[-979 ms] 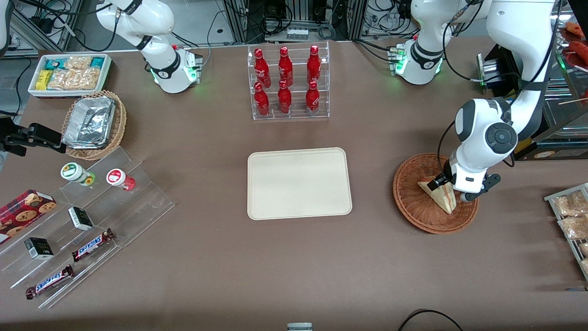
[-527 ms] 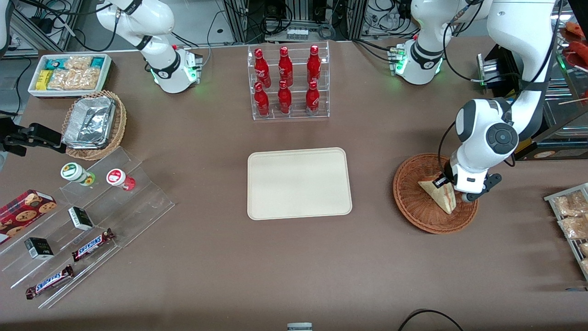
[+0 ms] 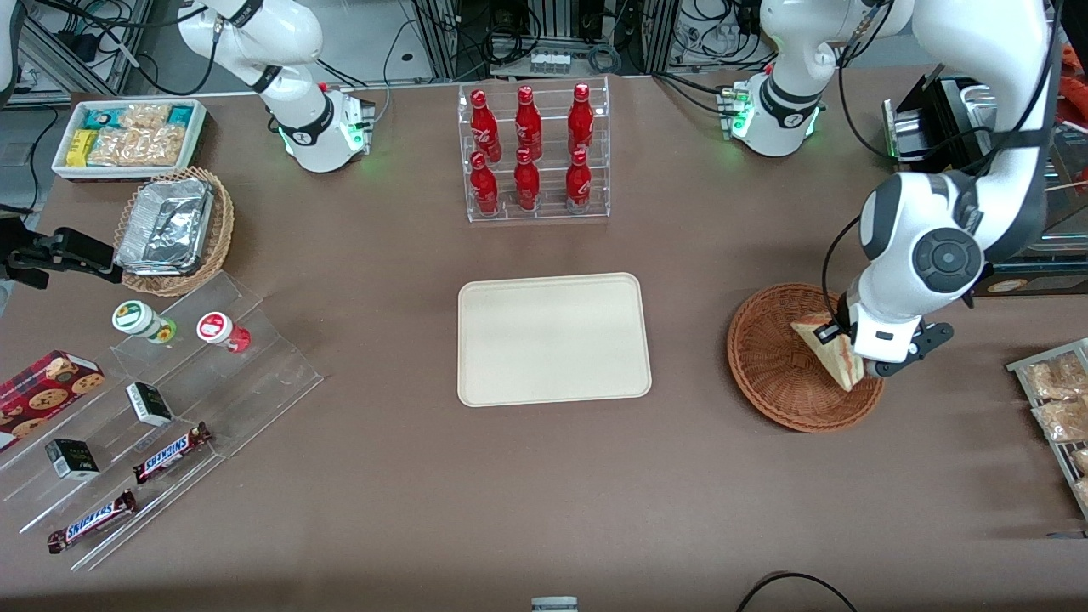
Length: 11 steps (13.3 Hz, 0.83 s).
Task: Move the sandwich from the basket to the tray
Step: 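Lower the left gripper and close it on the sandwich's wrapped edge, then lift the sandwich and carry it with the left gripper to the tray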
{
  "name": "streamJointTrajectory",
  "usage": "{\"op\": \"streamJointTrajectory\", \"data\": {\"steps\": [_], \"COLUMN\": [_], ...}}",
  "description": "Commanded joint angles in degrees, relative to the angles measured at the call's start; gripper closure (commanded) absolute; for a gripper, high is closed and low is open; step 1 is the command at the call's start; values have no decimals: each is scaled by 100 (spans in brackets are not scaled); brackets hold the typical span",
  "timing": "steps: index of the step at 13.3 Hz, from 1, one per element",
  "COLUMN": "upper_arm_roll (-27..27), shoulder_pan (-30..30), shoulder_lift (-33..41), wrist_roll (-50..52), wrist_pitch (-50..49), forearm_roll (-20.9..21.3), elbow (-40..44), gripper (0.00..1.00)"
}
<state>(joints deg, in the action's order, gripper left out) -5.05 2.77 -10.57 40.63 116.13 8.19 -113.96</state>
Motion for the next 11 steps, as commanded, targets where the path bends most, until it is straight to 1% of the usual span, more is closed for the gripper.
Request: {"op": "streamJointTrajectory", "data": {"steps": [1,3,5,8,11], "upper_arm_roll": [-328,-609,-795,-857,-857], "shoulder_pan": [57,57,171,679,1251], "shoulder_lift": [-15,-41,-50,-59,-356], "wrist_roll": [138,173,190,146,182], "wrist_pitch": [-957,-1555,-1786,-1910,-1910], "forearm_roll": [122,104,34,52,34], "elbow": [899,1514,1876,2088,2465], "gripper": [100,100,100,100,100]}}
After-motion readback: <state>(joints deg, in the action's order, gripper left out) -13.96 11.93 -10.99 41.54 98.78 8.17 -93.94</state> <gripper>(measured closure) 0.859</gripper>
